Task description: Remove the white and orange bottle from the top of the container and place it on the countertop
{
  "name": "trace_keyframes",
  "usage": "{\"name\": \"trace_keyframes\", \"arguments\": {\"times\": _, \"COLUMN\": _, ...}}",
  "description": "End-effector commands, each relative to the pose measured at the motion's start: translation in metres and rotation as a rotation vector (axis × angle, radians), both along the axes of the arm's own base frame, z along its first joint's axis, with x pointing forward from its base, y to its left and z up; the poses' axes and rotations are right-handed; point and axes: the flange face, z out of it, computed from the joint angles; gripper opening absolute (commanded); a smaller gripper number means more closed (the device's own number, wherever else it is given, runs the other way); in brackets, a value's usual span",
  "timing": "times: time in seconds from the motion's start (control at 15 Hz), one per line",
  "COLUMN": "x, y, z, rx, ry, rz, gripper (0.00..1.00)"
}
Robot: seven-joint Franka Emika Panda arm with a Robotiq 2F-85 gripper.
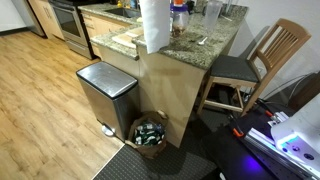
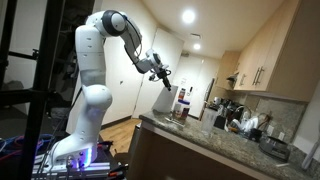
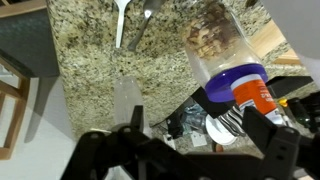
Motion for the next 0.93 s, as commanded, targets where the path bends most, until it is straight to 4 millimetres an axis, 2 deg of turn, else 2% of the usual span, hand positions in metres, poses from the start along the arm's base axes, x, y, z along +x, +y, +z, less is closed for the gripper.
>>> {"name": "trace_keyframes", "arguments": {"times": 0.0, "x": 0.001, "y": 0.003, "z": 0.003, "rx": -0.128, "ry": -0.048, "rz": 0.147, "gripper": 1.00}}
{"name": "trace_keyframes", "arguments": {"times": 0.2, "x": 0.013, "y": -0.010, "z": 0.013, "rx": -0.272, "ry": -0.128, "rz": 0.217, "gripper": 1.00}}
{"name": "trace_keyframes", "arguments": {"times": 0.27, "x": 0.015, "y": -0.018, "z": 0.020, "rx": -0.276, "ry": -0.176, "rz": 0.178, "gripper": 1.00}}
{"name": "trace_keyframes", "arguments": {"times": 0.33, "x": 0.005, "y": -0.007, "z": 0.013, "rx": -0.246, "ry": -0.125, "rz": 0.175, "gripper": 1.00}}
{"name": "trace_keyframes", "arguments": {"times": 0.53, "x": 0.010, "y": -0.019, "z": 0.020, "rx": -0.272, "ry": -0.161, "rz": 0.165, "gripper": 1.00}}
{"name": "trace_keyframes", "arguments": {"times": 0.73, "x": 0.010, "y": -0.021, "z": 0.006, "rx": -0.254, "ry": -0.154, "rz": 0.336, "gripper": 1.00}}
{"name": "trace_keyframes", "arguments": {"times": 0.87, "x": 0.020, "y": -0.028, "z": 0.000, "rx": -0.253, "ry": -0.167, "rz": 0.442, "gripper": 1.00}}
